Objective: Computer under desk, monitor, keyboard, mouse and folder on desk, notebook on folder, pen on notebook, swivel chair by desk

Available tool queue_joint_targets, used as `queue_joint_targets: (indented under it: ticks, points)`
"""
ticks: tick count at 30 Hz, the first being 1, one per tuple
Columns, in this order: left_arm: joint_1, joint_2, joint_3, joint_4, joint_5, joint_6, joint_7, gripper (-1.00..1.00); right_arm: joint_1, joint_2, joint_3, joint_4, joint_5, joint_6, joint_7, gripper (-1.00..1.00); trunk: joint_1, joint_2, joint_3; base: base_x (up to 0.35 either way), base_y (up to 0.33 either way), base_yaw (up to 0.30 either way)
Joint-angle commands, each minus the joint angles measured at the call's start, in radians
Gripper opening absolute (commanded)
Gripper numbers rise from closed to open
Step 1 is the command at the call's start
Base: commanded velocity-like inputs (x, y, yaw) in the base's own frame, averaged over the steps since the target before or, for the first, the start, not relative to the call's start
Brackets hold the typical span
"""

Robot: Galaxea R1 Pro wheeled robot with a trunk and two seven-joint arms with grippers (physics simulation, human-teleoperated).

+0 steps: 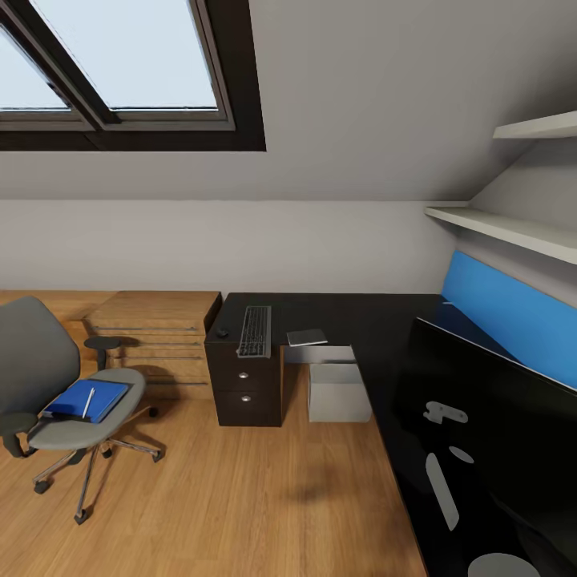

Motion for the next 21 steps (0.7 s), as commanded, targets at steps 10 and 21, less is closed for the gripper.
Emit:
queue_joint_targets:
  ticks: [10,21]
  points:
    - [-0.001,0.000,-0.007,0.000,0.011,-0.006,0.007,1.00,-0.001,0.000,0.001,-0.002,-0.009,0.005,-0.004,1.00,0.001,-0.002,-0.002,-0.042,0.000,0.000]
    - [-0.001,0.000,-0.007,0.000,0.011,-0.005,0.007,1.00,0.000,0.000,0.001,0.000,-0.008,0.005,-0.004,1.00,0.001,-0.002,-0.002,-0.306,0.000,0.000]
